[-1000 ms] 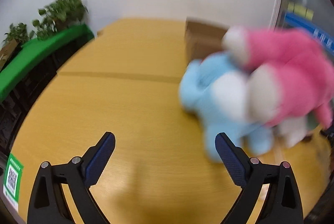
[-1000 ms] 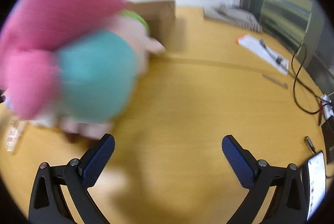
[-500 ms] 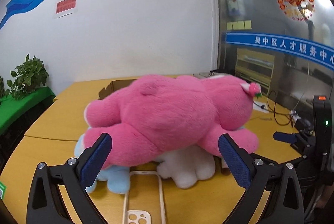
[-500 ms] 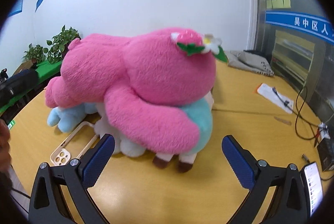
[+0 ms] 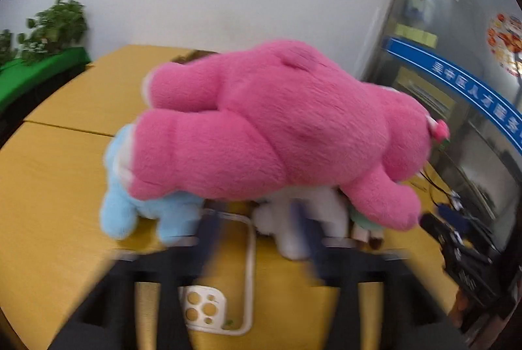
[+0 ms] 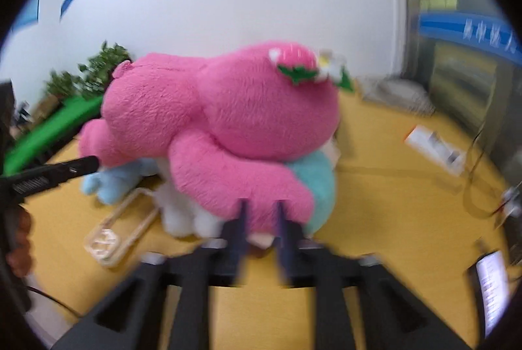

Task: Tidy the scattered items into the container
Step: 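Close both grippers on the pink plush bear and lift it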

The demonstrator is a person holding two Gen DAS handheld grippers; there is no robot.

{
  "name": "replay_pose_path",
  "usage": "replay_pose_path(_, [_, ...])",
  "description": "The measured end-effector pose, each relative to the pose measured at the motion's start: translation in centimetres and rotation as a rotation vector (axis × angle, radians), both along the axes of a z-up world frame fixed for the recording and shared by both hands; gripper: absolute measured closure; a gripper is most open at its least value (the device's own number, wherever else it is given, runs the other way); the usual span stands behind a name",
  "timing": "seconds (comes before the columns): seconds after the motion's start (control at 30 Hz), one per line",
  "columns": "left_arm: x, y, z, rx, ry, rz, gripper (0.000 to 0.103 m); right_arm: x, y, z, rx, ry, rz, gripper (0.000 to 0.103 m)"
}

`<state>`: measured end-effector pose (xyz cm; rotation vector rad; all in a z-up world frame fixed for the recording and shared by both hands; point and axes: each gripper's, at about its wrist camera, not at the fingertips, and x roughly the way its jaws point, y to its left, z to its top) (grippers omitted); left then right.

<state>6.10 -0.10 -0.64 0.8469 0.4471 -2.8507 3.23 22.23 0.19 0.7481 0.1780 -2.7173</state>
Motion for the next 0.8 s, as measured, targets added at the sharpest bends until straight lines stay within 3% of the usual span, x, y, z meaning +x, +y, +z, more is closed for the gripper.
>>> replay_pose_path(0.07, [0.6,-0.4,1.0,-0.026,0.04,0.046,0.0,0.5,-0.2,0.6,-0.005,0.049,-0.006,0.015])
replay_pose_path(0.33, [-1.1,-0.2,5.2,-0.023,0.123,-0.116,0.0,-1.8,0.4,4.0,-0.071,0.047,0.035,0.014])
replay_pose_path(0.43, [-3.9,-0.2,6.2,-0.021,0.081,-0.198,0.0,-4.5,1.7,5.5,-0.133,0.012,0.051,0.014])
replay_pose_path(0.57, [-8.3,-0.4,5.6,-0.039,-0.001,-0.249,0.0,-9.5,2.1,6.1,-0.139,-0.047,0.107,0.013])
replay_pose_path(0.63, [-10.1,-1.1,4.3,0.02,-0.062,-0.262,0.0,-12.4,2.1,5.2,-0.134,-0.097,0.126,0.01])
replay_pose_path(0.67, [-10.6,-1.6,3.7,0.069,-0.075,-0.268,0.0,-14.0,2.2,4.4,-0.146,-0.129,0.135,0.002])
replay_pose_path(0.7, [-11.0,-2.2,3.2,0.113,-0.089,-0.272,0.0,-15.0,2.4,3.9,-0.174,-0.151,0.142,0.0])
replay_pose_path(0.8, [-11.6,-3.1,2.4,0.143,-0.104,-0.293,0.0,-16.3,3.0,2.9,-0.265,-0.17,0.203,0.002])
